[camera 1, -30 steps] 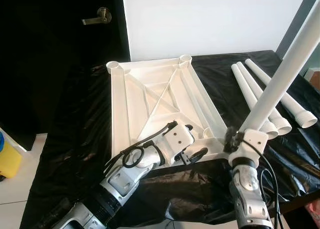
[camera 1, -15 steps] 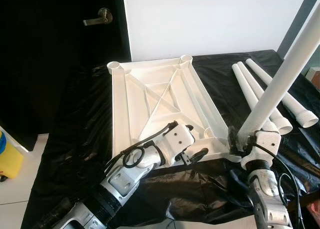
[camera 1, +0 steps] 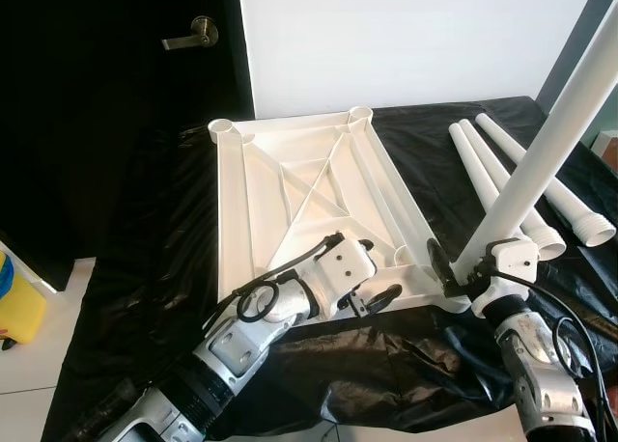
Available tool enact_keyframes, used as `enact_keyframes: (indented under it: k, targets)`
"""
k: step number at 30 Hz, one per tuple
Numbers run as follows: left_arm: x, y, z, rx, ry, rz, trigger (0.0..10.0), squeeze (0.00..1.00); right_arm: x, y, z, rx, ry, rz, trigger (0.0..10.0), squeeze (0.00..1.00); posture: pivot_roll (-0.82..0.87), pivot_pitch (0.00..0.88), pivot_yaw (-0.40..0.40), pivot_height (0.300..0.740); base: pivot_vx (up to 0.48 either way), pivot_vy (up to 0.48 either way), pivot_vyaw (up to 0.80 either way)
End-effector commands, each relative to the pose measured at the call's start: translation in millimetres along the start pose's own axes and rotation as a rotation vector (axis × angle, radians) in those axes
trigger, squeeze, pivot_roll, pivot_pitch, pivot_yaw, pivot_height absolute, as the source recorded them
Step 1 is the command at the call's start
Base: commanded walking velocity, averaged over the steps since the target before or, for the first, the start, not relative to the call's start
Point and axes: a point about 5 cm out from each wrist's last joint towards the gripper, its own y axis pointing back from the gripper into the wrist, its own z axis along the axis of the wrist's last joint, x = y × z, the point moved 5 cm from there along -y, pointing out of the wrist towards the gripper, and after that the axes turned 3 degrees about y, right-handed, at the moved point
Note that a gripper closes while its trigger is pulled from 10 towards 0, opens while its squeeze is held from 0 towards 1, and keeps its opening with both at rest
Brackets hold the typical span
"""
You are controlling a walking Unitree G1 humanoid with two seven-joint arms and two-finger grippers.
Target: Building children table
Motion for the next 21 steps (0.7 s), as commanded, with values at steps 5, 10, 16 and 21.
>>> enact_keyframes:
  k: [5,10,16,21]
  targets:
    - [-16.8,2.0,3,-0.003,-0.007,-0.174,10.0,0.00,1.4,-9.7,-4,0.022,0.002,0.114,9.1,0.00,-0.04,0.000,0.010,0.740,0.000,0.000,0.00]
    - [-16.8,1.6,4,-0.003,-0.010,-0.175,10.0,0.00,2.0,-9.6,-7,0.029,0.012,0.144,0.0,0.00,-0.03,0.000,0.012,0.740,0.000,0.000,0.00]
    - [-17.6,1.8,5,-0.005,-0.010,-0.177,10.0,0.00,1.9,-3.0,-15,0.048,0.005,0.161,0.0,0.00,-0.04,0.000,0.016,0.740,0.000,0.000,0.00]
    - [-18.5,1.4,5,-0.005,-0.009,-0.182,10.0,0.00,3.6,5.8,-22,0.065,-0.011,0.151,0.0,0.00,-0.05,0.000,0.021,0.740,0.000,0.000,0.00]
